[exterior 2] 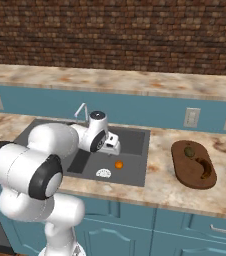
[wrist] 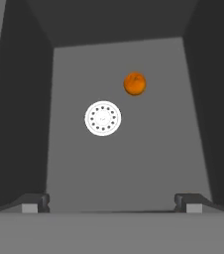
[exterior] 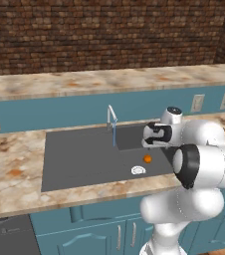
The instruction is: Pick the tangerine, banana, kiwi from the sink and place them on the cutting board to airdry. Then turn off the sink faucet.
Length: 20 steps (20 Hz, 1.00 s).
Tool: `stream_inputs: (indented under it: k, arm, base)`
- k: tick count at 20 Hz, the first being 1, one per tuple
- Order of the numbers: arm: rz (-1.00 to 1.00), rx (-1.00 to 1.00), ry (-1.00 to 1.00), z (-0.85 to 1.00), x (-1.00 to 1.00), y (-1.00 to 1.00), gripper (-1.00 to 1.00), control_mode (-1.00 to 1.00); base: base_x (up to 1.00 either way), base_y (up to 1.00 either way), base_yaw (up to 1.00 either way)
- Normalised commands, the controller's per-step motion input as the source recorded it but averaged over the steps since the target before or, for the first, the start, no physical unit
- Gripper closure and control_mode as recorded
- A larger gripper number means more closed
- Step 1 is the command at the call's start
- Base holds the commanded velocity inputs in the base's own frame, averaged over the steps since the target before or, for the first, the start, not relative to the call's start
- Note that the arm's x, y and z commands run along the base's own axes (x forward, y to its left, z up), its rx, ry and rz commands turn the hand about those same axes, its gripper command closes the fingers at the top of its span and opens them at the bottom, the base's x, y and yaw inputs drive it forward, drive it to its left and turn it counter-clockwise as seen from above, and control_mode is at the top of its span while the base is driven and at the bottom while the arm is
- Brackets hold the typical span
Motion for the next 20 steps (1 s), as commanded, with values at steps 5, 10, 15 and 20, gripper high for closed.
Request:
stream_inputs:
  k: [5,10,15,20]
  arm:
    - [0.0,0.0,0.0,-0.31,0.22,-0.17,-1.0,-1.0]
    - [0.0,0.0,0.0,-0.27,0.24,-0.05,-1.0,-1.0]
    - [0.0,0.0,0.0,-0.19,0.27,0.0,-1.0,-1.0]
    - [0.0,0.0,0.0,-0.27,0.29,-0.02,-1.0,-1.0]
  base:
    - [0.0,0.0,0.0]
    - [0.0,0.0,0.0]
    - [0.0,0.0,0.0]
    - [0.0,0.0,0.0]
